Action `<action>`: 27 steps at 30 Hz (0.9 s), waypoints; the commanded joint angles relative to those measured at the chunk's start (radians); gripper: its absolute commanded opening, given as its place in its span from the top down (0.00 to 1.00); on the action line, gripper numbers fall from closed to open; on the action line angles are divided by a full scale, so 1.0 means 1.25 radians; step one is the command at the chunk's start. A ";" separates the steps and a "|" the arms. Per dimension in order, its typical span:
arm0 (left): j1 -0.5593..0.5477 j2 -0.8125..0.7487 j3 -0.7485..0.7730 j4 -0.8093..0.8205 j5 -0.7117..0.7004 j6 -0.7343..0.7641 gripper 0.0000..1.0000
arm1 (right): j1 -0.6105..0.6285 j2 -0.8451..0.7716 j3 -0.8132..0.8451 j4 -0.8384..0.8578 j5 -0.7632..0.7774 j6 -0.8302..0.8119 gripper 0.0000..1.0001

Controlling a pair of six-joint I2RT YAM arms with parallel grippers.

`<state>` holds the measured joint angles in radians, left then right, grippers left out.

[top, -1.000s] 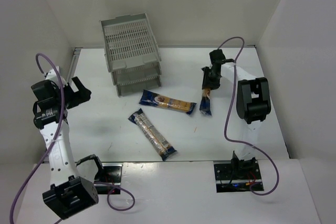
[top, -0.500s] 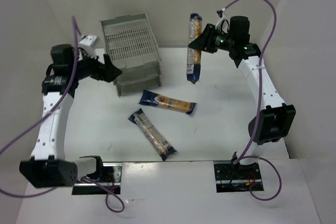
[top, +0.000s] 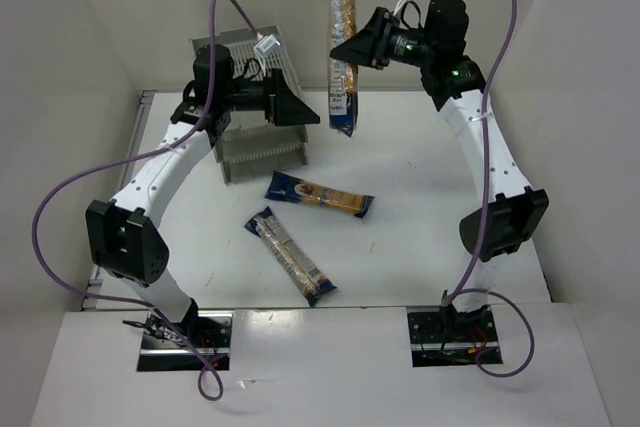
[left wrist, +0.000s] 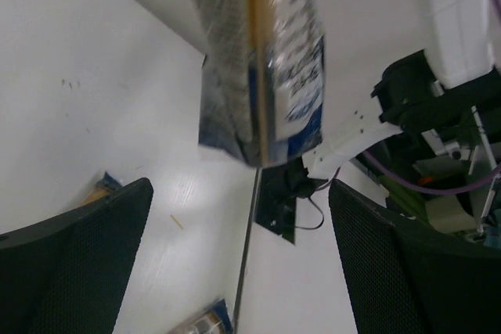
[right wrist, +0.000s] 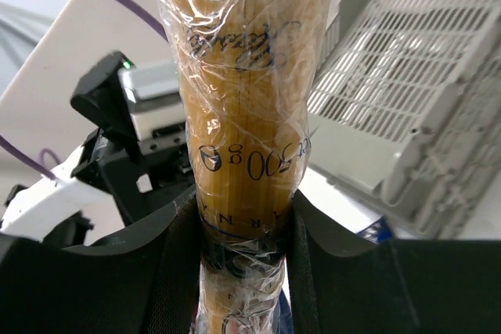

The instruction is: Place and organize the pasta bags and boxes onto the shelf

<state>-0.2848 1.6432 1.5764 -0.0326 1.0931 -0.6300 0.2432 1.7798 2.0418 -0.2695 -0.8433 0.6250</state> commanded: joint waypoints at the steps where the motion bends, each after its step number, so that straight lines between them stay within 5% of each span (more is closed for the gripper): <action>1: 0.013 0.011 0.069 0.146 0.048 -0.090 0.00 | 0.004 0.013 0.066 0.115 -0.025 0.063 1.00; 7: -0.018 0.084 0.190 0.100 0.013 -0.053 0.00 | 0.040 0.057 0.093 0.115 -0.033 0.071 1.00; 19: -0.040 0.121 0.193 -0.100 -0.110 0.115 0.00 | 0.055 0.059 0.140 0.115 -0.049 0.085 1.00; 27: -0.040 0.130 0.200 0.103 -0.057 -0.085 0.00 | 0.055 0.037 0.086 0.122 -0.042 0.114 1.00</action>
<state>-0.3328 1.8004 1.7882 -0.0807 0.9771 -0.6147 0.3027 1.9209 2.1277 -0.2642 -0.8627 0.7174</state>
